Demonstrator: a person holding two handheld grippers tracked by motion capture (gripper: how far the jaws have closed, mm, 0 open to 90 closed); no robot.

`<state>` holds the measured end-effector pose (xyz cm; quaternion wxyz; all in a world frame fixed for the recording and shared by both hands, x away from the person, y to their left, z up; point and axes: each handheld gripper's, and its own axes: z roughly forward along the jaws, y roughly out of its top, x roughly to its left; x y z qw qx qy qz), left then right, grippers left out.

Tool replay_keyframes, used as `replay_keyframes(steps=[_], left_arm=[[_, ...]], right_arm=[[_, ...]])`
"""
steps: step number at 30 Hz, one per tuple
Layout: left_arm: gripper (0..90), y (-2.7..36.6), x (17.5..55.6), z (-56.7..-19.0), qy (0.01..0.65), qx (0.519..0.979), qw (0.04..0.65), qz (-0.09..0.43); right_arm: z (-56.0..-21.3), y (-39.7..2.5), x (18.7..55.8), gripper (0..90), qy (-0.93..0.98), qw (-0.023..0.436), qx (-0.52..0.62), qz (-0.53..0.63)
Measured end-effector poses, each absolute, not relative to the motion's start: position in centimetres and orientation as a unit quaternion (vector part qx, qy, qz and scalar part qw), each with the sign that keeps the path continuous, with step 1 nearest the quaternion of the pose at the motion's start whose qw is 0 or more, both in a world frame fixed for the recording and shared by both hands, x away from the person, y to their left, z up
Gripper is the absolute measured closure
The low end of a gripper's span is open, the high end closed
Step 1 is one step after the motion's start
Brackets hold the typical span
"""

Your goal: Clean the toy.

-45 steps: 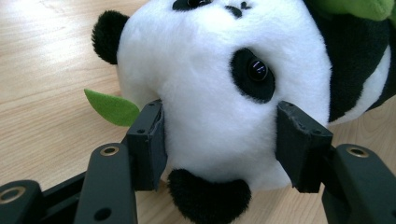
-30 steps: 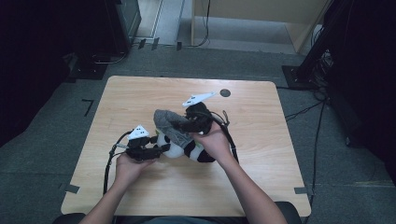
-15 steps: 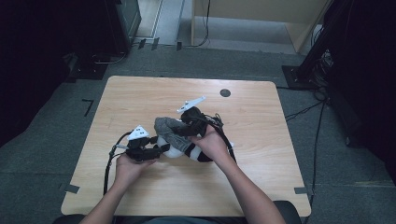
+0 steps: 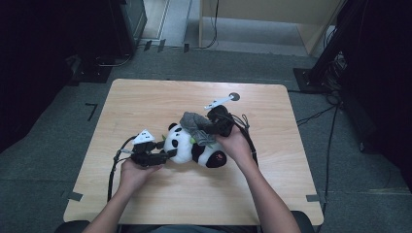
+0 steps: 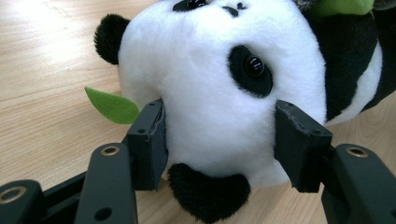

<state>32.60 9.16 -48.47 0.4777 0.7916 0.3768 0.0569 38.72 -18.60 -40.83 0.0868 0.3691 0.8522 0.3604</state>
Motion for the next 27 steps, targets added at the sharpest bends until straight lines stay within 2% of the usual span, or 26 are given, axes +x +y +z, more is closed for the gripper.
replay_keyframes(steps=[10,14,18,27], left_arm=[[41.1,9.1,32.8,-48.5,0.379,0.791,0.479,0.051],[41.1,9.1,32.9,-48.6,0.38,0.789,0.481,0.05],[40.9,9.1,32.8,-48.6,0.377,0.793,0.476,0.051],[40.5,8.9,33.0,-48.4,0.378,0.795,0.472,0.052]], right_arm=[[-40.4,-20.1,38.6,73.9,0.837,0.119,0.386,0.37],[-40.3,-21.0,39.1,74.1,0.826,0.101,0.402,0.381],[-39.2,-22.0,38.9,74.6,0.815,0.131,0.413,0.385],[-36.9,-22.9,37.3,74.3,0.799,0.126,0.408,0.423]])
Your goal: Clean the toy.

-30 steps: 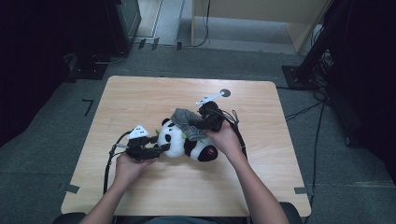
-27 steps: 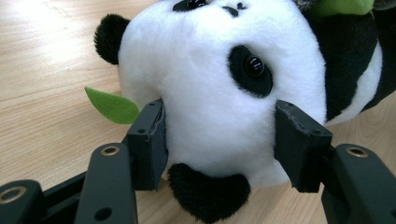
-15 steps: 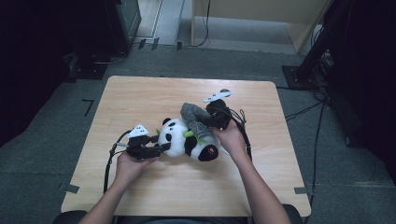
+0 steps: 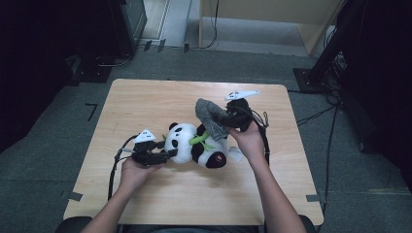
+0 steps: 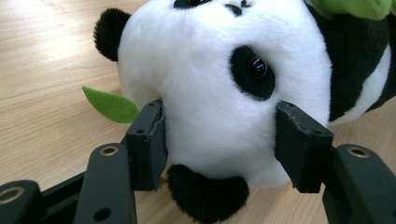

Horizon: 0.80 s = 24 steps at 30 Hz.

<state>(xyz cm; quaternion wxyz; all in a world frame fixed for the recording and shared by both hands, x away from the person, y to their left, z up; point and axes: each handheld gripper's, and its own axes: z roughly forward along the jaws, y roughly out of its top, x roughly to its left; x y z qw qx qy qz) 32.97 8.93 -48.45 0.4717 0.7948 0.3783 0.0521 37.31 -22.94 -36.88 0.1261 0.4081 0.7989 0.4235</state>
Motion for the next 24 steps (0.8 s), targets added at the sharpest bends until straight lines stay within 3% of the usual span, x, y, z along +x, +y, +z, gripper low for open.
replay_keyframes(steps=[8,16,24], left_arm=[[40.5,8.8,33.4,-48.2,0.38,0.797,0.466,0.045],[40.6,8.7,33.4,-48.2,0.38,0.802,0.458,0.045],[41.0,8.8,33.5,-48.3,0.38,0.796,0.469,0.041]], right_arm=[[-35.6,-21.5,35.1,74.1,0.801,0.111,0.372,0.455],[-40.4,-17.5,35.8,73.5,0.846,0.046,0.352,0.398],[-41.4,-19.2,37.0,72.4,0.834,0.068,0.375,0.4]])
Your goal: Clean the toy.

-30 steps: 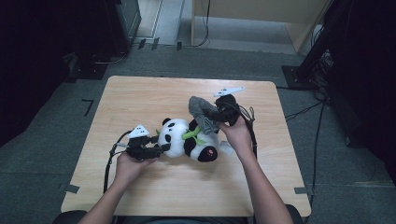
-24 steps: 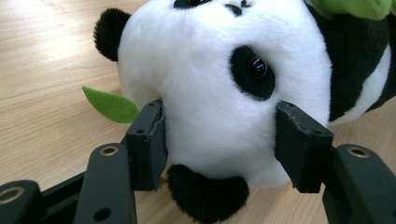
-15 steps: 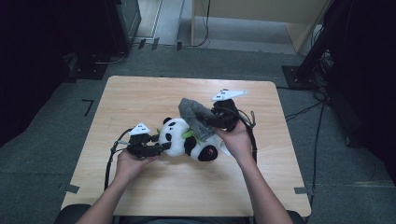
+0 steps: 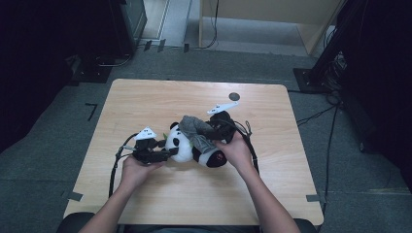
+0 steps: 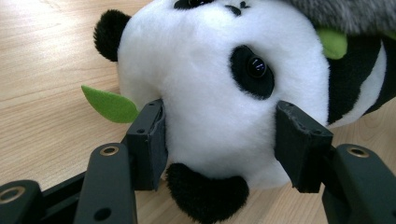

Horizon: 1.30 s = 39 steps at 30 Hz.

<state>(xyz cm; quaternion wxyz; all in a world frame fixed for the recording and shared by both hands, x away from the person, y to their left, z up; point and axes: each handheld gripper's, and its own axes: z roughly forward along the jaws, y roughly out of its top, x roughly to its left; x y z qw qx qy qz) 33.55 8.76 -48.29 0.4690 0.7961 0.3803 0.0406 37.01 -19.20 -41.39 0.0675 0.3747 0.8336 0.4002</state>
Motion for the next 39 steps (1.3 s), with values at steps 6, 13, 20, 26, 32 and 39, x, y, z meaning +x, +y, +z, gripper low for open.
replay_keyframes(steps=[6,13,20,26,32,39], left_arm=[[41.1,8.8,33.6,-48.3,0.38,0.795,0.47,0.041],[40.9,8.8,33.5,-48.3,0.378,0.797,0.468,0.041],[40.9,8.8,33.4,-48.4,0.378,0.797,0.468,0.044],[40.8,8.8,33.4,-48.4,0.378,0.799,0.466,0.045],[40.8,8.7,33.2,-48.4,0.372,0.804,0.462,0.05],[40.8,8.7,33.2,-48.4,0.37,0.803,0.464,0.049]], right_arm=[[-41.3,-20.6,37.5,72.1,0.827,0.089,0.39,0.395],[-40.1,-23.2,37.5,73.1,0.806,0.119,0.422,0.398],[-38.1,-24.9,35.7,73.3,0.79,0.117,0.422,0.429],[-39.3,-24.3,33.9,72.9,0.812,0.098,0.404,0.41],[-41.5,-24.6,34.0,71.1,0.815,0.077,0.412,0.4],[-42.4,-25.8,33.4,71.3,0.816,0.085,0.413,0.395]])
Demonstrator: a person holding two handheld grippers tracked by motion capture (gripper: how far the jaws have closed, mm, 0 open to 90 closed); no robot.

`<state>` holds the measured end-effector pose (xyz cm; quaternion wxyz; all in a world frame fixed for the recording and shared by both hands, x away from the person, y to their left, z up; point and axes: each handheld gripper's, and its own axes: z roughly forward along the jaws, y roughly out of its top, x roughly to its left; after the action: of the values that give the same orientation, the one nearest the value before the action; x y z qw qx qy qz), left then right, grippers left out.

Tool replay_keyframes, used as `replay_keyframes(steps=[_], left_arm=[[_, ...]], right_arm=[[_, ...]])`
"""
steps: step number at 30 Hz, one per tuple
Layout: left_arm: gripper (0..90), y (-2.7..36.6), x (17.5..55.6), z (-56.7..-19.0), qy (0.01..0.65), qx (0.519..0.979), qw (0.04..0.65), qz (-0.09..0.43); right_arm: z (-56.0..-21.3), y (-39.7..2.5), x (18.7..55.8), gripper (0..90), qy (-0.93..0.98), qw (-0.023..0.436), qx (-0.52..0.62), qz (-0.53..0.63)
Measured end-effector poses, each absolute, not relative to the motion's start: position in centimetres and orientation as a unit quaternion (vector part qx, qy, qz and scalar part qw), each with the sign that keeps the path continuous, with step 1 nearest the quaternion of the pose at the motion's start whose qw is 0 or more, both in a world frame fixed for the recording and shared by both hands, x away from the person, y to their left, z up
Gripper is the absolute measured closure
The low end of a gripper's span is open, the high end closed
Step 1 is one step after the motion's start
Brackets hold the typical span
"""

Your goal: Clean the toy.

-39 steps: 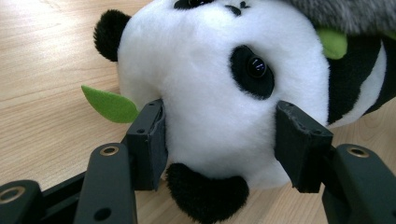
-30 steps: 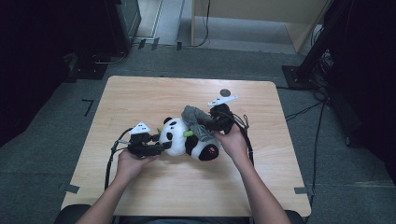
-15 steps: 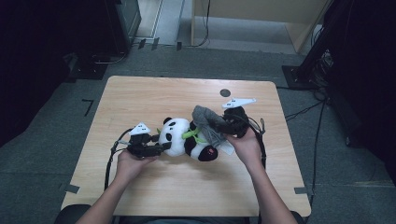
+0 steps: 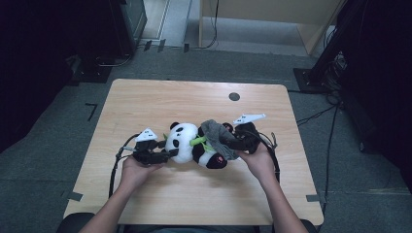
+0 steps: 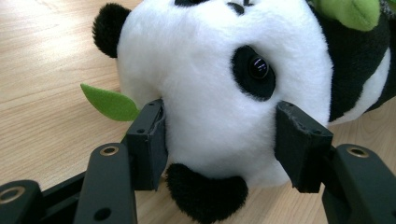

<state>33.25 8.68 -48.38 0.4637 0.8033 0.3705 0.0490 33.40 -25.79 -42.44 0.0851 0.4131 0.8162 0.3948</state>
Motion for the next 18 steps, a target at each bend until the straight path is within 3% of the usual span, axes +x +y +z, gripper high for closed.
replay_keyframes(steps=[18], left_arm=[[40.8,8.7,33.5,-48.4,0.38,0.795,0.471,0.041]], right_arm=[[-45.8,-29.6,34.8,71.9,0.798,0.028,0.473,0.372]])
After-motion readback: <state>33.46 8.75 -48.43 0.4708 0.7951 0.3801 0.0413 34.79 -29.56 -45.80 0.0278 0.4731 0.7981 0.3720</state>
